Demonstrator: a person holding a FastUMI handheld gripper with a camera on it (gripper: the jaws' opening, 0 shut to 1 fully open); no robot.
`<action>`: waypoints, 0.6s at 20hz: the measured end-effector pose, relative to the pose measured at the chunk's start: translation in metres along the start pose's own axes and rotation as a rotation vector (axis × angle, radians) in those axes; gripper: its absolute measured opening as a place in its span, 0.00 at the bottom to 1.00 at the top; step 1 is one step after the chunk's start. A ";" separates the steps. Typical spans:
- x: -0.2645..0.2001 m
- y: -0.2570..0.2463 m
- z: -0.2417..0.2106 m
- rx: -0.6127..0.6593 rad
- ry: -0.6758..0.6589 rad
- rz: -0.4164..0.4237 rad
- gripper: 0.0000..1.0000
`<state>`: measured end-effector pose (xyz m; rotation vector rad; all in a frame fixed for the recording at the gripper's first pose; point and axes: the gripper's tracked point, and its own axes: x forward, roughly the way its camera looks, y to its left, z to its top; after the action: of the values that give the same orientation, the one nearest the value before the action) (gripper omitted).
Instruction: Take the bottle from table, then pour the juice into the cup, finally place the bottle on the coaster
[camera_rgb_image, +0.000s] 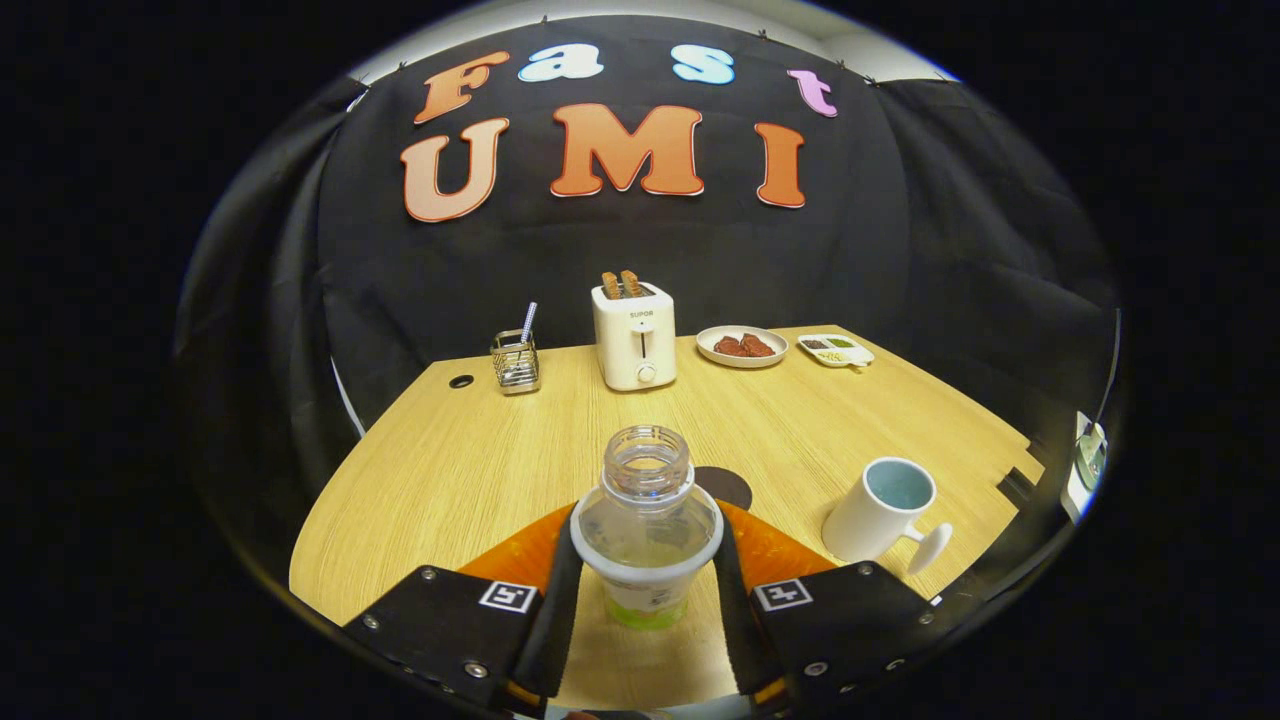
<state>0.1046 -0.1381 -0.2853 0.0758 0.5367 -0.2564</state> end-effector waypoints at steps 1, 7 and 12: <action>0.000 -0.001 0.000 0.004 0.000 0.002 0.63; -0.008 -0.003 0.027 0.179 -0.068 0.068 0.63; -0.010 -0.016 0.045 0.340 -0.097 0.124 0.63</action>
<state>0.1144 -0.1577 -0.2418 0.4235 0.3860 -0.2270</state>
